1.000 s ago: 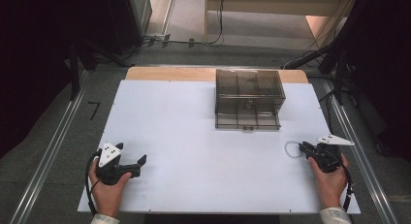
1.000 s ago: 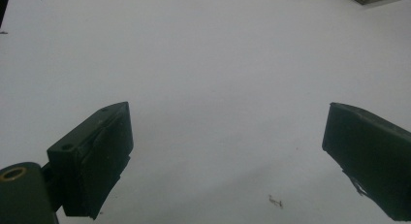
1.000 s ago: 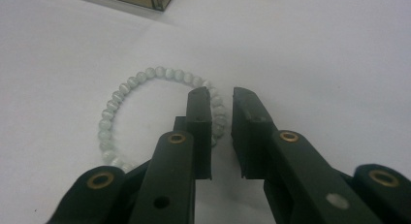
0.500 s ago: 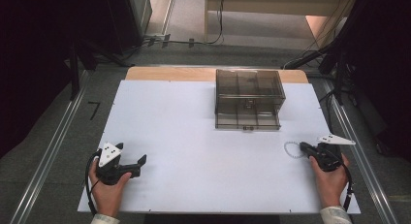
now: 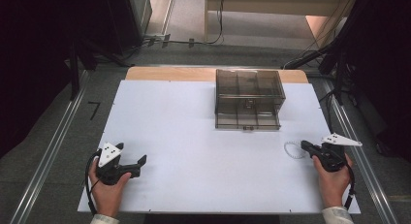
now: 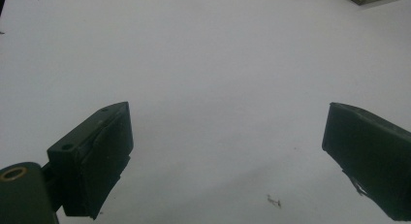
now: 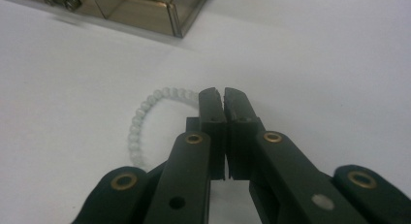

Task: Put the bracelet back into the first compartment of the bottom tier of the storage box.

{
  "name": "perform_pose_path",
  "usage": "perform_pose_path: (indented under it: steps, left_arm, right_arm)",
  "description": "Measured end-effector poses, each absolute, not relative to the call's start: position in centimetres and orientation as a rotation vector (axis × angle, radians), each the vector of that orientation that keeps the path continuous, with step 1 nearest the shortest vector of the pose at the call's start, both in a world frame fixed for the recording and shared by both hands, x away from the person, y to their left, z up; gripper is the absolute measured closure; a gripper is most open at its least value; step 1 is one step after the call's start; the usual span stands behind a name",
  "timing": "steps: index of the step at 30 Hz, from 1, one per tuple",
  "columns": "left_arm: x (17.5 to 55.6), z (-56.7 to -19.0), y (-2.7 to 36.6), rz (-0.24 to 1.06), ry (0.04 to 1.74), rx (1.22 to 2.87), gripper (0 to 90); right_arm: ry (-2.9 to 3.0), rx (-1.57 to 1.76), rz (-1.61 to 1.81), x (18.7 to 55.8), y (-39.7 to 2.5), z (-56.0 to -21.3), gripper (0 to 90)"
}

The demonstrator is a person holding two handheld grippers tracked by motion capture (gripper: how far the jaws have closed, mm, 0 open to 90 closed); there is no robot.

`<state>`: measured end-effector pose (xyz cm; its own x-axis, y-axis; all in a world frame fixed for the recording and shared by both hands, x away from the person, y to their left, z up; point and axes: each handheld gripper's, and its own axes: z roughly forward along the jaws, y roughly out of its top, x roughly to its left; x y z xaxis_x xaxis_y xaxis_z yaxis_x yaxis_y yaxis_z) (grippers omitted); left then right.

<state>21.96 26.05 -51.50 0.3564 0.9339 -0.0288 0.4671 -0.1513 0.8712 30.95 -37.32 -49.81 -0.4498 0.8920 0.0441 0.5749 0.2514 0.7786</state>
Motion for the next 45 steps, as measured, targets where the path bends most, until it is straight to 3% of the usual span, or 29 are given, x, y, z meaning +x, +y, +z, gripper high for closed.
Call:
perform_pose_path:
  steps: [45]
  left_arm:
    - [21.9,-51.5,26.1,0.693,1.231,1.775,4.8]
  right_arm:
    - [2.159,1.178,1.200,30.1,-33.5,-46.3,85.6]
